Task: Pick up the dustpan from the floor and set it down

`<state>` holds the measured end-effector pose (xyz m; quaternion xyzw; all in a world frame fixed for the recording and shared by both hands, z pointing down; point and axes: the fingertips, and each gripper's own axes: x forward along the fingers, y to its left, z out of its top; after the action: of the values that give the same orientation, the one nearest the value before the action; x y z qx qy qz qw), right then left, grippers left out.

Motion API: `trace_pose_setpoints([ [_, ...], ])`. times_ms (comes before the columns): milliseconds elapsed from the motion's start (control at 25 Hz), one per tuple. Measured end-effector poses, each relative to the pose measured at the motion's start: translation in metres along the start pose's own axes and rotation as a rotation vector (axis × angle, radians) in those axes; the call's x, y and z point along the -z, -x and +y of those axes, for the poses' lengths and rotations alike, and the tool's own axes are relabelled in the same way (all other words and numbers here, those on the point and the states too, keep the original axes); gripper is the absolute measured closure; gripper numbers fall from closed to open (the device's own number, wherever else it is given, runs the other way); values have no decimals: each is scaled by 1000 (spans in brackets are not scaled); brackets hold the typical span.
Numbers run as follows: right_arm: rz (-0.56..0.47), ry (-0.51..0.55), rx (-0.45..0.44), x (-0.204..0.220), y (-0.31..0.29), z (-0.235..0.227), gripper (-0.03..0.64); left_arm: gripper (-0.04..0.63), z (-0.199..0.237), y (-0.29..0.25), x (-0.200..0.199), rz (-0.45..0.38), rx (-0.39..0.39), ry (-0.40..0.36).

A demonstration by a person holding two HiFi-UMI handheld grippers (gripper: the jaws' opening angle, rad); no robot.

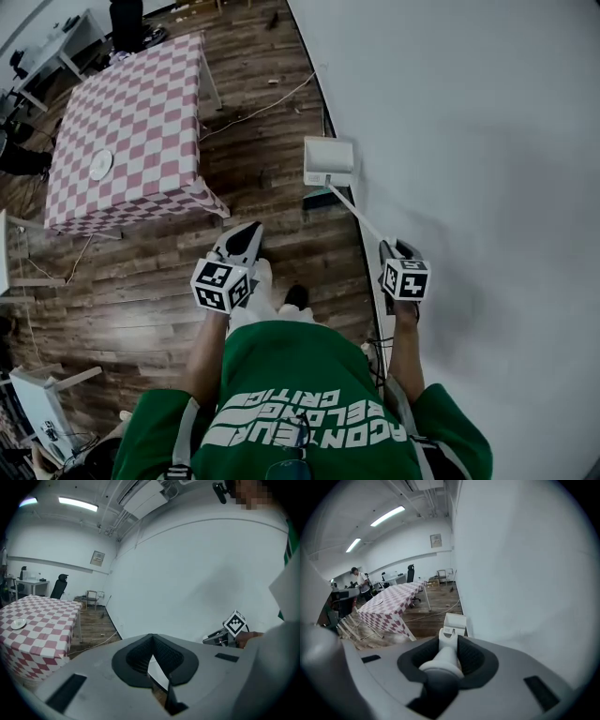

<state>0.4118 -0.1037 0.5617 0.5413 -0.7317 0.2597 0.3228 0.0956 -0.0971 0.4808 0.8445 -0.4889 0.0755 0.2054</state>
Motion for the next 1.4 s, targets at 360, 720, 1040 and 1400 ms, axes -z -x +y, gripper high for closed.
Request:
trace_pose_setpoints([
  [360,-156,56,-24,-81,33,17,506,601,15,9,-21,-43,-23,-16],
  [720,-150,70,-42,-123,20,22,505,601,38,2,-42,-59,-12,-51],
  [1040,-115,92,-31,-140,-5,24,505,601,59,-8,-67,-89,-17,-76],
  [1400,-75,71,-32,-154,-35,23,505,600,83,-21,-79,-110,-8,-49],
])
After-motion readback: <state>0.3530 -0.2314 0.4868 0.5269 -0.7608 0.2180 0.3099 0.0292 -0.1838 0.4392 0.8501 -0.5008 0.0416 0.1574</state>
